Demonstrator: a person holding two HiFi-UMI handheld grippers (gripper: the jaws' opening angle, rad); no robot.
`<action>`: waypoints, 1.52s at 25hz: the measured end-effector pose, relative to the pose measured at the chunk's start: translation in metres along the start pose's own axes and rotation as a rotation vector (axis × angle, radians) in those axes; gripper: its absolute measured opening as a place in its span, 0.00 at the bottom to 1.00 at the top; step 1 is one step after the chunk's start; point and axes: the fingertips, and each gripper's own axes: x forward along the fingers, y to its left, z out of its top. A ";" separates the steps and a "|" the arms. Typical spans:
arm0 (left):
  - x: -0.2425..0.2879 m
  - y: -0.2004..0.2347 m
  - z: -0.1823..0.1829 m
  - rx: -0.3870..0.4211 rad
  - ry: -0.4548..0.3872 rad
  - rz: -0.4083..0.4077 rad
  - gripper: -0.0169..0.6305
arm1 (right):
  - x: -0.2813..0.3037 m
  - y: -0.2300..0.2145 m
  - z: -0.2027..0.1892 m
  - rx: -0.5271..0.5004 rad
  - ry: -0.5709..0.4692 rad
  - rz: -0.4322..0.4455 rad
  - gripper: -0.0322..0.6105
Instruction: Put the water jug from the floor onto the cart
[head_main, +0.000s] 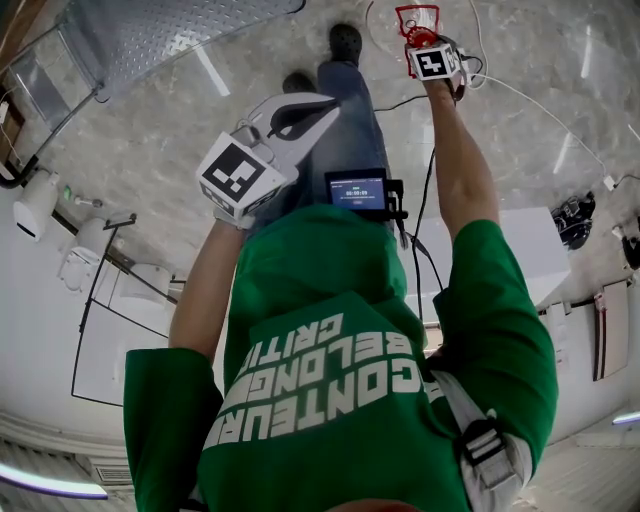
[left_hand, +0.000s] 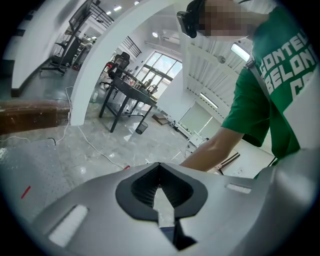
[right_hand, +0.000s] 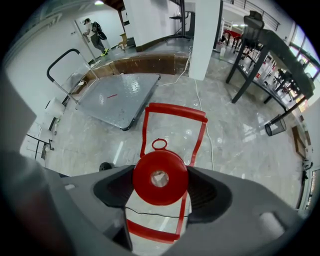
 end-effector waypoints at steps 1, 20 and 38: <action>0.000 0.001 -0.002 -0.002 0.001 0.002 0.04 | 0.002 0.001 0.002 0.002 -0.009 0.004 0.52; -0.018 -0.018 0.039 0.087 -0.092 0.029 0.04 | -0.088 0.007 0.011 -0.053 -0.075 -0.002 0.51; -0.104 -0.029 0.099 0.157 -0.302 0.226 0.04 | -0.308 0.018 0.150 -0.223 -0.476 -0.019 0.51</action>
